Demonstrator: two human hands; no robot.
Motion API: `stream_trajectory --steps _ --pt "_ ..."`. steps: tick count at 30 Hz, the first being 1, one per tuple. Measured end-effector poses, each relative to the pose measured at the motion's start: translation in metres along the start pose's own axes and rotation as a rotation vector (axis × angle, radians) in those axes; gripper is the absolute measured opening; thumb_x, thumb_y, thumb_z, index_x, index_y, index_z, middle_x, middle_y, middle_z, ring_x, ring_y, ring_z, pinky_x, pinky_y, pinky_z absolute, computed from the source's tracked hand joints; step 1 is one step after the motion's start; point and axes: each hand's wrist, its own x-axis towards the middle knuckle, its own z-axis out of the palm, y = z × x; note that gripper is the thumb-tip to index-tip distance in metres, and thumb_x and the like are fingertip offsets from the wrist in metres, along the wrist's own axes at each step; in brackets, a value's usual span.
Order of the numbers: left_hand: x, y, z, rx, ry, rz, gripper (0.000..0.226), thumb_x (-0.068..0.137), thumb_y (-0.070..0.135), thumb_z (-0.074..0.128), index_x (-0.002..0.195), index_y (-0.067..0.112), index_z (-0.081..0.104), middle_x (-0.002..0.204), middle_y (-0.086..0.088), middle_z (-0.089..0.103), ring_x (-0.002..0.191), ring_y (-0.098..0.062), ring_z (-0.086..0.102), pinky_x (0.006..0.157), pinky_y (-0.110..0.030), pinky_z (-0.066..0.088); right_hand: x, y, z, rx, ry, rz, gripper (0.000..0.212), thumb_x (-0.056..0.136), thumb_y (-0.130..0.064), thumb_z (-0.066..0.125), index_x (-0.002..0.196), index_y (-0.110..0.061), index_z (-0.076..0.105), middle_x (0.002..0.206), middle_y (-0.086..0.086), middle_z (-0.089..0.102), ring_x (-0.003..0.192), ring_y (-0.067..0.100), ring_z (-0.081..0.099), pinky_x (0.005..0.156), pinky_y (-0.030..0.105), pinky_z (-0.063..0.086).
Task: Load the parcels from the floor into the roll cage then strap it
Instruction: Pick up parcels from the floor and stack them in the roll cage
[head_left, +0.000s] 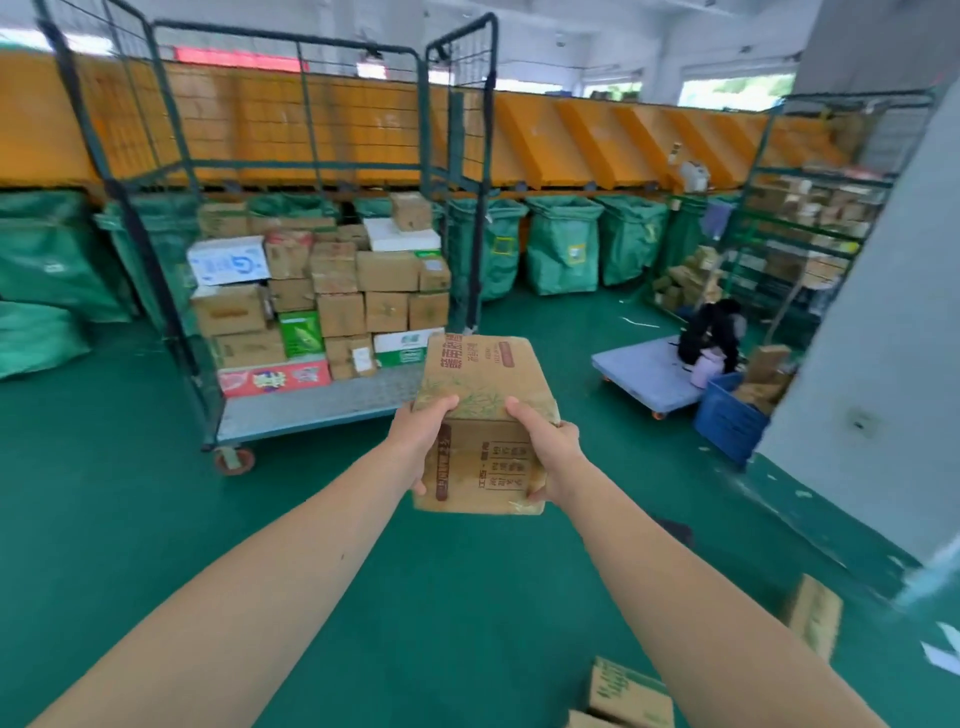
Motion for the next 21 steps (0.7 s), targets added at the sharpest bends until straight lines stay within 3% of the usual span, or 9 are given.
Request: stream_trajectory --steps 6,10,21 --pt "0.090 0.076 -0.011 -0.084 0.106 0.030 0.071 0.089 0.052 0.062 0.147 0.027 0.030 0.148 -0.009 0.041 0.136 -0.040 0.036 0.106 -0.070 0.029 0.111 -0.069 0.052 -0.038 -0.098 -0.024 0.094 0.060 -0.064 0.082 0.131 -0.023 0.033 0.127 0.007 0.051 0.116 0.034 0.050 0.093 0.065 0.044" --pt "0.150 0.113 -0.020 -0.151 0.148 0.055 0.073 0.088 0.051 0.063 0.148 0.029 0.029 0.148 -0.008 0.041 0.136 -0.039 0.036 0.105 -0.072 0.028 0.175 -0.108 0.087 -0.061 -0.134 -0.033 0.096 0.065 -0.061 0.083 0.135 -0.022 0.031 0.132 0.007 0.049 0.120 0.034 0.049 0.084 0.059 0.044" --pt "0.306 0.190 -0.054 -0.228 0.215 0.045 0.074 0.086 0.050 0.065 0.148 0.029 0.030 0.147 -0.008 0.043 0.135 -0.040 0.037 0.104 -0.072 0.029 0.320 -0.174 0.183 -0.099 -0.173 -0.029 0.098 0.063 -0.060 0.085 0.137 -0.019 0.034 0.129 0.008 0.055 0.115 0.034 0.054 0.086 0.057 0.045"
